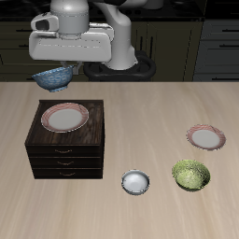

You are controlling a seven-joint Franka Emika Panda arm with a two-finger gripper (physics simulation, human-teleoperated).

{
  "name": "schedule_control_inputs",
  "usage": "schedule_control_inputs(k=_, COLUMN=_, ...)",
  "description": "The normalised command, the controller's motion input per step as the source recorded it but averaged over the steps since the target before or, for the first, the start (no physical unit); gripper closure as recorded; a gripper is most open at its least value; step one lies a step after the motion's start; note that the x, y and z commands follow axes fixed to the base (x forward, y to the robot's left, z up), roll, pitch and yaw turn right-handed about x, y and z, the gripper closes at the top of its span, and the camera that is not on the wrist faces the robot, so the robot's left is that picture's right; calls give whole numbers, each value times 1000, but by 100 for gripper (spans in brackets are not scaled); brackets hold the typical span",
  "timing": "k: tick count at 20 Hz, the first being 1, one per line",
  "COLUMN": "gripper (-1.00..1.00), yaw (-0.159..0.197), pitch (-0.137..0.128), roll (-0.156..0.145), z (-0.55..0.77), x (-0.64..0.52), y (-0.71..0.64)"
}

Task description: Place the blue bowl onto the plate that is on top of the cabinet

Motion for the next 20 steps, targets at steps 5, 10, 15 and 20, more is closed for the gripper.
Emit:
schedule_control_inputs(k=5, gripper=100, yaw=-9, pitch=6, roll=-19, z=-101, x=22, y=-85)
schedule_control_inputs(k=10, gripper=100, yaw=-7, pitch=16, roll=-26, z=-166, x=85, y=-136)
schedule_control_inputs(k=15, gripper=100, yaw=-7, pitch=38, roll=-7, z=-302, x=80, y=34)
schedule_control_inputs(k=20, gripper=100, yaw=-17, pitch=49, roll=-5, z=-402, x=85, y=60)
